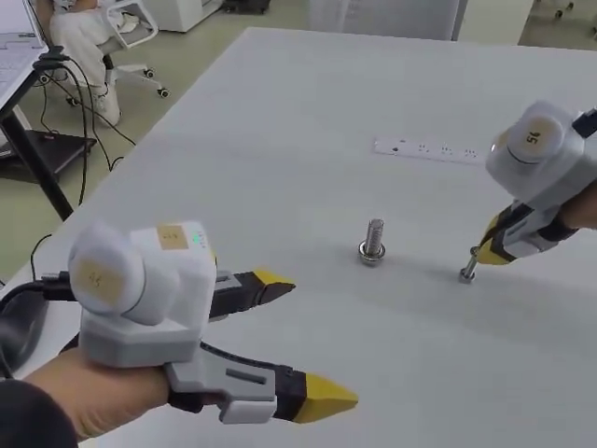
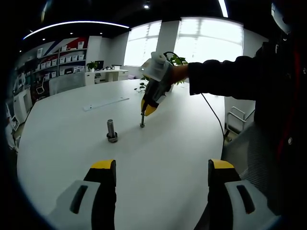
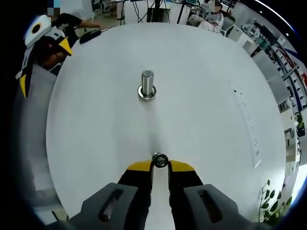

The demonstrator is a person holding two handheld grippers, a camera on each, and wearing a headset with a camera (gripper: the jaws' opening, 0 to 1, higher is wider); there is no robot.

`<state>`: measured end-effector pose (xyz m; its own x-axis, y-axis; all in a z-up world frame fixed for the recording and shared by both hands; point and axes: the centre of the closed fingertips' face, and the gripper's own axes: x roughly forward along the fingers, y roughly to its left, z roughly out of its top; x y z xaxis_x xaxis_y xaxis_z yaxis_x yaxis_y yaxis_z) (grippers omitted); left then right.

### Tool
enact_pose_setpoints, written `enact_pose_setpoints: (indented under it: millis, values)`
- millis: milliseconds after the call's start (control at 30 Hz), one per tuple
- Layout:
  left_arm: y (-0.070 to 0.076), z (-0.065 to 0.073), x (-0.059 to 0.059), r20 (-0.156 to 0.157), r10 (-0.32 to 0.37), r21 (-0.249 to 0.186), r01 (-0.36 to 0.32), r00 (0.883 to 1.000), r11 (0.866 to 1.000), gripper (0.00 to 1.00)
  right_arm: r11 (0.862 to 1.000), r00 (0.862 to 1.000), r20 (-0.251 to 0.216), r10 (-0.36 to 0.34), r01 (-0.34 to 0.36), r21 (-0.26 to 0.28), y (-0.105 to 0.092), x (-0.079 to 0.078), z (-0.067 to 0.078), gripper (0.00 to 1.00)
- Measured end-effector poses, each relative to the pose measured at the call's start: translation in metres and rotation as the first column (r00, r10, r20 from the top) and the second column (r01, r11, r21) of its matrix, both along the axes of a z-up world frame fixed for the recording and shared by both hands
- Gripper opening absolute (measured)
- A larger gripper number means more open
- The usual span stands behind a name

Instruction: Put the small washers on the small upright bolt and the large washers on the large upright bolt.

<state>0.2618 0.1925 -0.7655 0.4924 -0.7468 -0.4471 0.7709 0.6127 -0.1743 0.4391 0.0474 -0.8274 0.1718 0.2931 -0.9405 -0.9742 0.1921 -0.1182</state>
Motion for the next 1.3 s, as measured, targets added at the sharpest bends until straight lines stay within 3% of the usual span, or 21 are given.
enact_pose_setpoints:
  millis: [1300]
  values:
    - [0.004,-0.004,-0.002,-0.014,0.007,0.012,-0.007,1.0,1.0,0.78,1.0,0.999,-0.034,-0.012,0.012,0.001,0.002,-0.004,-0.034,0.13]
